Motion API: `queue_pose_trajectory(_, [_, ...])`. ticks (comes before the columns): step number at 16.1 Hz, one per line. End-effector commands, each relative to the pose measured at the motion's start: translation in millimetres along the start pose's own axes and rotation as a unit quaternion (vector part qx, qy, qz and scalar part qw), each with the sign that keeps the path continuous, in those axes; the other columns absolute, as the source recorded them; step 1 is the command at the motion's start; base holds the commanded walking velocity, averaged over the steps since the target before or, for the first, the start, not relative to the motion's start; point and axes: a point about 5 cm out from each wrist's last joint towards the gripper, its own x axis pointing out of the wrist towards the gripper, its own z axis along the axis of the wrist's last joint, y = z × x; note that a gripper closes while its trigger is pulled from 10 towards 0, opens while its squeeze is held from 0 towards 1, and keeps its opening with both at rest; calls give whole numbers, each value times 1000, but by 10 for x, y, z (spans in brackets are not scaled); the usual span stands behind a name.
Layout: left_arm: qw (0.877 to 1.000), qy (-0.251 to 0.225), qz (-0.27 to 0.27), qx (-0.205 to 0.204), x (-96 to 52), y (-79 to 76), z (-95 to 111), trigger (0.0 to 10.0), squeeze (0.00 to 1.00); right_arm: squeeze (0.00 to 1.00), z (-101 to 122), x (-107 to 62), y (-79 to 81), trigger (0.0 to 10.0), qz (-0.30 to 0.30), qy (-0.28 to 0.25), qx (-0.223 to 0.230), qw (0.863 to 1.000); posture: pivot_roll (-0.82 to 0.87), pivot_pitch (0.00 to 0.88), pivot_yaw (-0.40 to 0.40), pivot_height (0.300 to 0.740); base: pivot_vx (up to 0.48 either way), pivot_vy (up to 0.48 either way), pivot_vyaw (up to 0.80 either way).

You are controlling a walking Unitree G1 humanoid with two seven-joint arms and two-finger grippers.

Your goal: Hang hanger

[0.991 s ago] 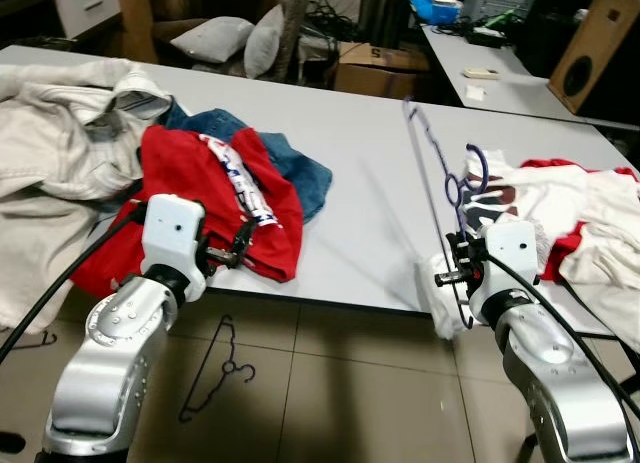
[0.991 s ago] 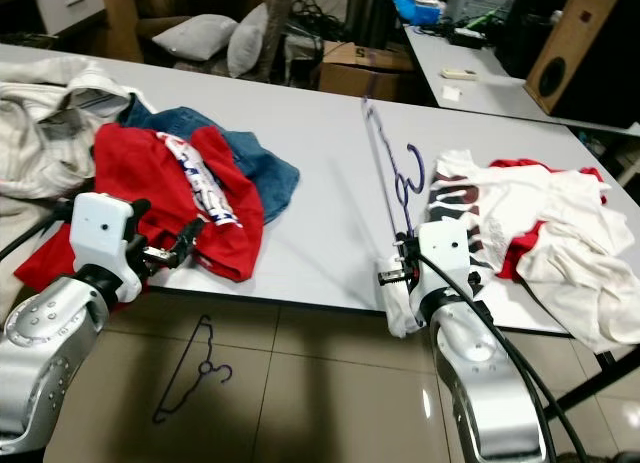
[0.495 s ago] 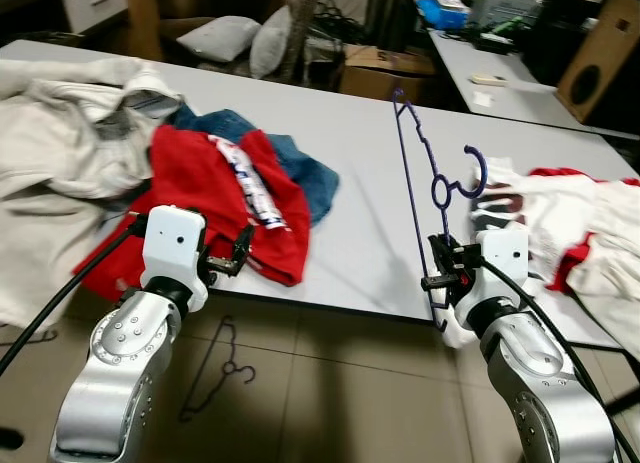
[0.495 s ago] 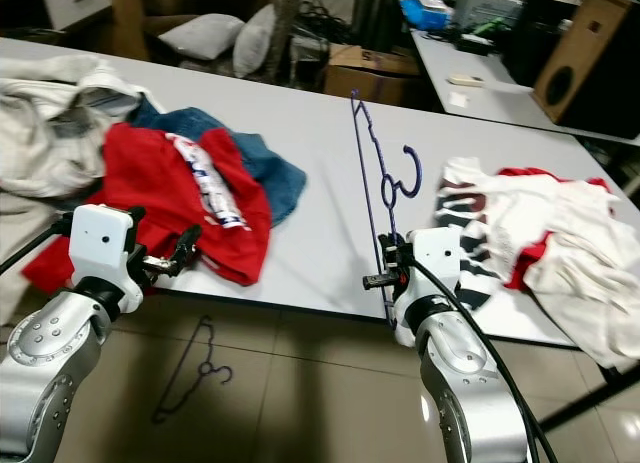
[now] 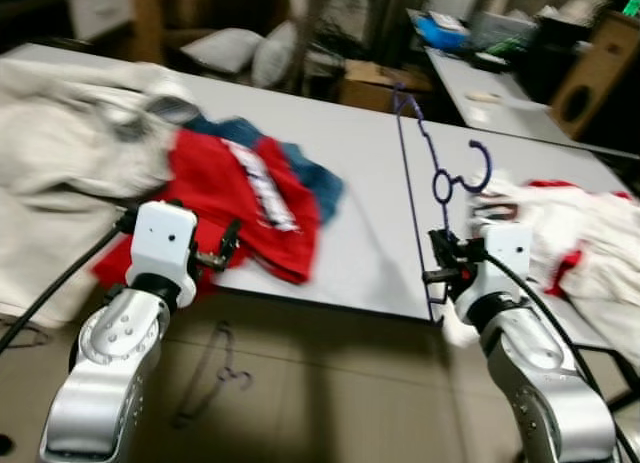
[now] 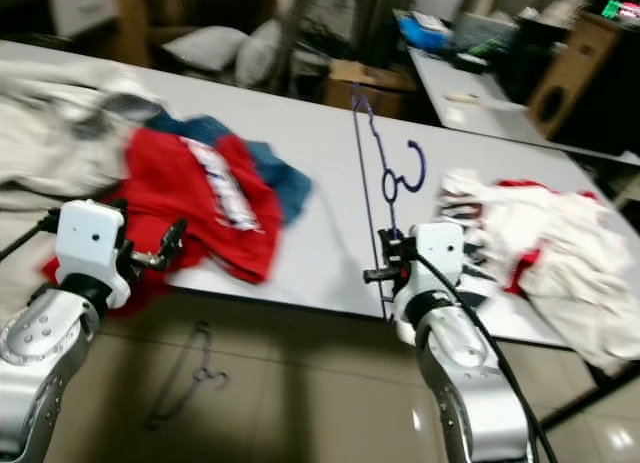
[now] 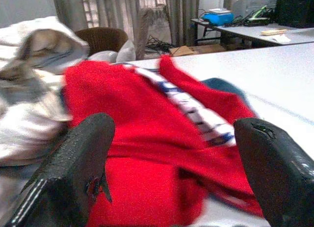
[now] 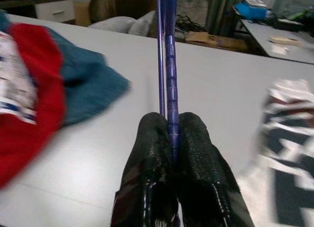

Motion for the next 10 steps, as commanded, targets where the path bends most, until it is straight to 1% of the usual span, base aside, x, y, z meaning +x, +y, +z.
queue_pose_trajectory(1, [1000,-3,-11,-5,17,-84,4,10000,0,0,17,-22,-142,10000,-23,4,-11,1000,-23,0,-121,740,0,-480,-800])
queue_pose_trajectory(4, [1000,-6,-13,-7,34,-110,8,10000,0,0,65,-19,-190,10000,-25,1,-21,999,-31,0,-126,740,0,-480,-800])
queue_pose_trajectory(5, [1000,-5,-13,-8,37,-113,7,10000,0,0,65,-24,-194,10000,-24,2,-22,999,-33,0,-128,740,0,-480,-506])
queue_pose_trajectory(6, [999,2,-14,-43,46,-129,-23,10000,0,0,45,-45,-180,10000,-22,6,-26,999,-34,0,-129,740,0,480,0])
queue_pose_trajectory(7, [998,7,-15,-56,57,-133,-37,10000,0,0,33,-53,-165,10000,-20,8,-27,999,-41,0,-128,740,0,480,0])
queue_pose_trajectory(10, [999,6,-16,-42,86,-112,-26,10000,0,0,12,-78,-127,10000,-22,15,-24,999,-51,0,-115,740,0,480,0])
